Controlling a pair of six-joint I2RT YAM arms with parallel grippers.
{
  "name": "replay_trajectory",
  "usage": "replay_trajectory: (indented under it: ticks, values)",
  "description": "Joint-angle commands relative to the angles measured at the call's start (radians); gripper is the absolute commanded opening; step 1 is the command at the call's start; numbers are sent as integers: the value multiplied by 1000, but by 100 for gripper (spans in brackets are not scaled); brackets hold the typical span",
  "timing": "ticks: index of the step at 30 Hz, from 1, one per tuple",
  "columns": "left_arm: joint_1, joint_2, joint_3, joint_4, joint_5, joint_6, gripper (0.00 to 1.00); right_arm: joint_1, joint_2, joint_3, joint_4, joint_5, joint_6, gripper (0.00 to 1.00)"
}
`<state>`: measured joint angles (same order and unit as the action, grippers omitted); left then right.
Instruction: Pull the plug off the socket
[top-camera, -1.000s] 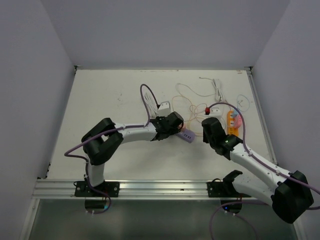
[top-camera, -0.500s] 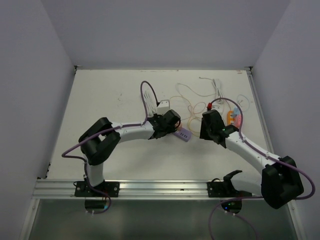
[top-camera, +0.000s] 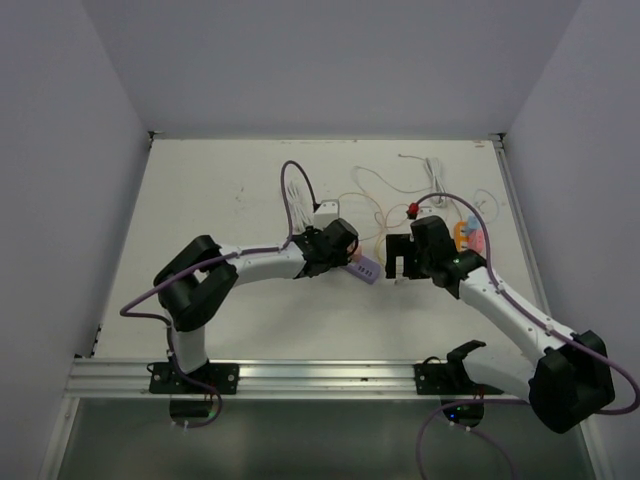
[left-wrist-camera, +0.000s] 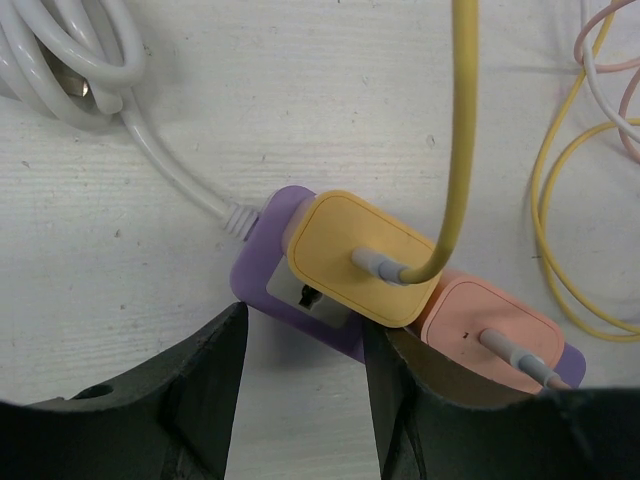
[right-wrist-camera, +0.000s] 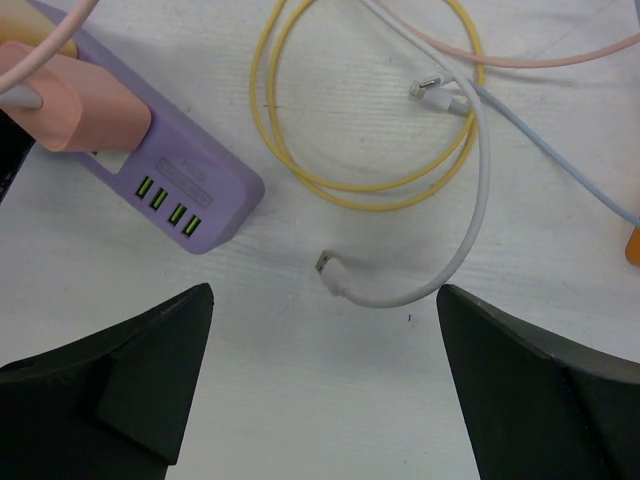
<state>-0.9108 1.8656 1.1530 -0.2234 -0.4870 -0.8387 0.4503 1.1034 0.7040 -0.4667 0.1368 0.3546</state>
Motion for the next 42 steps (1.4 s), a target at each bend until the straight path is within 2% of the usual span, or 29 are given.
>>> replay_trajectory:
  ticks: [1,8,11,15,16,22,25,27,31,38,42]
  values:
    - [35,33,-68,-215,-7,95,53,-4,-30,81,-131,-80,-3,99]
    - [53,20,-88,-191,8,130,53,-4,-123,198,-335,-117,-60,99]
    - [55,20,-90,-177,19,148,53,-4,-132,244,-333,-181,-130,99]
    - [56,14,-98,-165,25,184,54,-2,-103,215,-163,-323,-196,98]
    - [56,12,-104,-160,27,190,54,-2,-82,195,-53,-336,-203,98]
    - [64,-9,-118,-131,60,223,55,21,29,89,291,-378,-226,89]
    - [62,-19,-121,-125,73,240,55,45,79,48,408,-359,-249,87]
    - [66,-22,-125,-113,85,256,55,59,108,19,456,-342,-264,85]
    - [64,-37,-136,-84,113,273,55,64,157,-24,586,-344,-270,76]
    - [66,-49,-144,-68,128,293,55,80,253,-40,703,-354,-278,66]
    - [66,-49,-142,-62,136,302,55,97,300,-9,714,-368,-284,63]
